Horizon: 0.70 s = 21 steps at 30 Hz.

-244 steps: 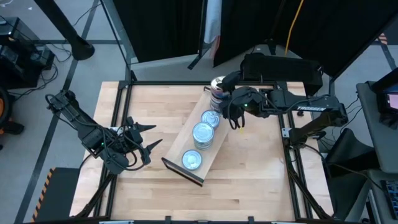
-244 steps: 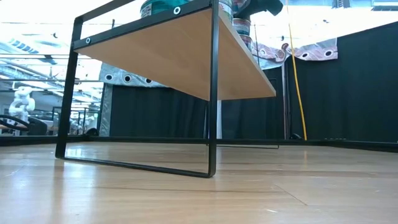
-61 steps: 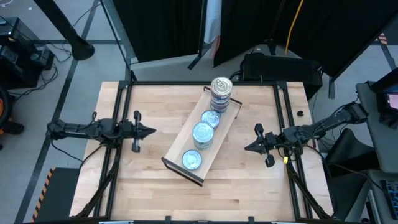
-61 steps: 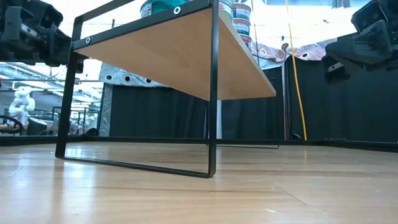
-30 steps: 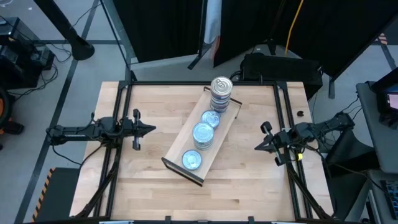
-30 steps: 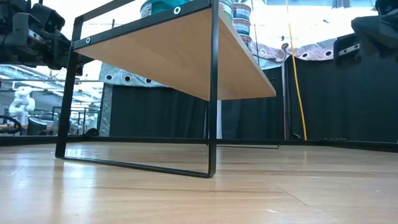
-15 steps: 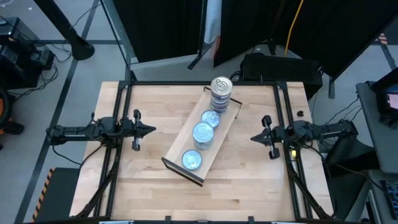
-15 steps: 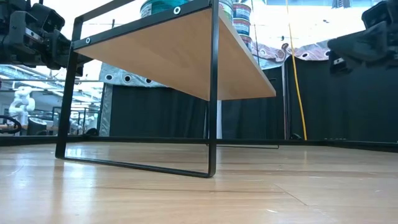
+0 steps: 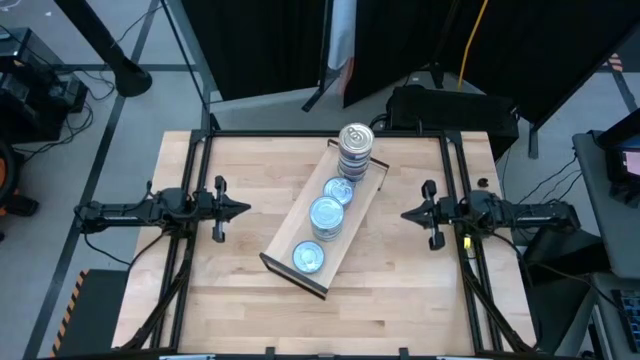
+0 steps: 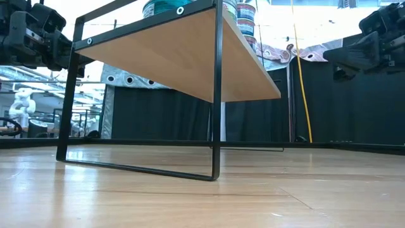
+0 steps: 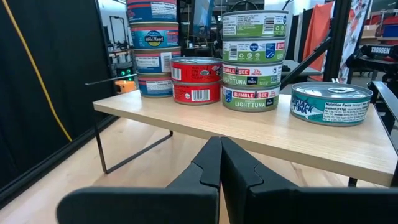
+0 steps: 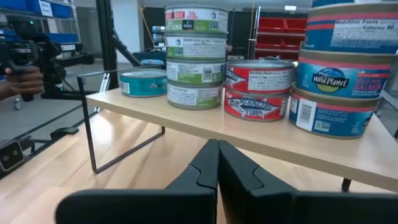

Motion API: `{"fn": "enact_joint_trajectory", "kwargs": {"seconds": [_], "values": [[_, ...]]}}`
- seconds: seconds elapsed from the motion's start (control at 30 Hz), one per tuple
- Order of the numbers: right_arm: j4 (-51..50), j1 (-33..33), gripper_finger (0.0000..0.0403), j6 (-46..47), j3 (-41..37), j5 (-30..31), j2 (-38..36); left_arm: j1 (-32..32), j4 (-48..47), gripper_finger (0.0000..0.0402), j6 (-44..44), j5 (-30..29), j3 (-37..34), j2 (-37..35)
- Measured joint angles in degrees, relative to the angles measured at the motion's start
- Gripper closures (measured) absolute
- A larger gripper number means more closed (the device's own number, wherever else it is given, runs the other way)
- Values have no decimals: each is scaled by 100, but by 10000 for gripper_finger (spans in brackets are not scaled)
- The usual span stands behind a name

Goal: Stack canned seafood by type on shelf
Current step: Return to Home Position

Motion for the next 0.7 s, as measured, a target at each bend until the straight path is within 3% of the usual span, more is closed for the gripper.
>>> {"fn": "enact_joint_trajectory", "kwargs": {"seconds": [0.57,0.7], "values": [[58,-1,403,-126,83,-12,141,-1,-7,398,-2,-190,0,20],[-75,-8,403,-170,101,216,-31,-1,-9,398,2,-199,0,20]]}}
